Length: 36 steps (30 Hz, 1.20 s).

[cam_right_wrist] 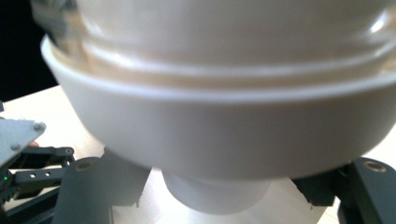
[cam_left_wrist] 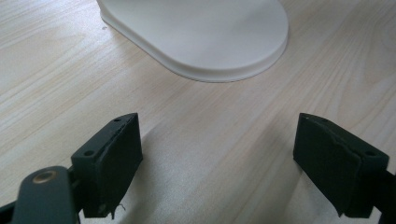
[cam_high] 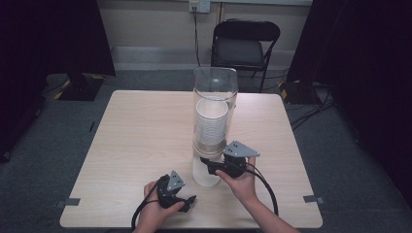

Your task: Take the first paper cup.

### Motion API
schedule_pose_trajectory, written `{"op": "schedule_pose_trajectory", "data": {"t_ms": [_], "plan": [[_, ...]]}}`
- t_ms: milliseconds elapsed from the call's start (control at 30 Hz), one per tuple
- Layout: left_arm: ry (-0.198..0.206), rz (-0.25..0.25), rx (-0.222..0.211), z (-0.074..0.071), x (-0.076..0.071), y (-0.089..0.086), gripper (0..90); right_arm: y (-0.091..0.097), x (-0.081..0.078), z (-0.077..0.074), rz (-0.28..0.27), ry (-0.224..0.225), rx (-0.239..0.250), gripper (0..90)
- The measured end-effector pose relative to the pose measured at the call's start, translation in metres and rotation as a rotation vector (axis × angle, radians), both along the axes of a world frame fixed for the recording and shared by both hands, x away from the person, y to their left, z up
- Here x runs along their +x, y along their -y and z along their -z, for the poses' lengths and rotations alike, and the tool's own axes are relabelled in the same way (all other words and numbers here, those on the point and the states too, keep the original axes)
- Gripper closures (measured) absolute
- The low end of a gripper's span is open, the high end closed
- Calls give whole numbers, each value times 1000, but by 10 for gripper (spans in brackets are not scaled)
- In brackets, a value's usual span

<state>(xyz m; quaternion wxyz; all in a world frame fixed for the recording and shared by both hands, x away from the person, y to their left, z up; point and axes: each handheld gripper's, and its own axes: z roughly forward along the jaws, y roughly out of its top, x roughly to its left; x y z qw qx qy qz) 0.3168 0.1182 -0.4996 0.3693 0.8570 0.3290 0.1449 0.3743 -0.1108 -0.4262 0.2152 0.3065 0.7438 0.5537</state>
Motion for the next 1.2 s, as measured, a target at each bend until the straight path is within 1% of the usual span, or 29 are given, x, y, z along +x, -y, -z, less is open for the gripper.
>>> {"op": "schedule_pose_trajectory", "data": {"t_ms": [67,100,167,200,300,333,367,400,433,467,500,533,567,600,633,700,800,833,867,967,1067,1200], "plan": [[0,0,0,0,0,0,150,-2,0,-2,7,-16,29,306],[0,0,0,0,0,0,150,-2,0,-3,7,-17,32,313],[0,0,0,0,0,0,150,-3,-1,-2,12,-3,21,328],[0,0,0,0,0,0,150,-2,-1,0,12,1,31,333],[0,0,0,0,0,0,150,-2,-2,3,8,15,22,339],[0,2,1,0,0,0,150,-2,-3,4,1,33,0,344],[-1,0,1,0,0,0,150,-1,0,6,-4,46,-29,347],[-1,0,1,0,0,0,150,-1,0,6,-4,46,-29,347],[1,0,1,0,0,0,150,-3,2,23,-5,7,-88,358],[1,-1,2,0,0,0,151,0,2,27,-9,27,-66,357],[3,-3,1,0,0,0,152,0,-1,24,-2,-1,-56,354],[3,-2,3,0,0,0,153,-1,-3,21,-5,-14,-63,351],[1,-1,0,0,0,0,152,-1,-3,19,-24,-15,-77,351],[0,1,0,0,0,0,152,-1,-2,18,-35,-9,-90,350],[5,11,2,0,1,0,152,-1,-1,19,-36,-10,-87,349],[4,4,-2,0,1,0,151,1,-1,23,-32,-2,-59,349],[5,3,-7,0,1,0,152,1,-2,23,-36,4,-59,346],[5,2,-7,0,1,0,152,1,-1,24,-35,27,-62,339],[5,2,-7,0,1,0,152,2,-2,22,-28,16,-62,337],[5,3,-7,0,1,0,151,0,-3,19,-19,5,-67,321],[5,2,-8,0,1,0,151,0,-2,15,-10,0,-56,303],[5,3,-7,0,1,0,151,-1,-2,10,-19,-18,-40,283]]}}
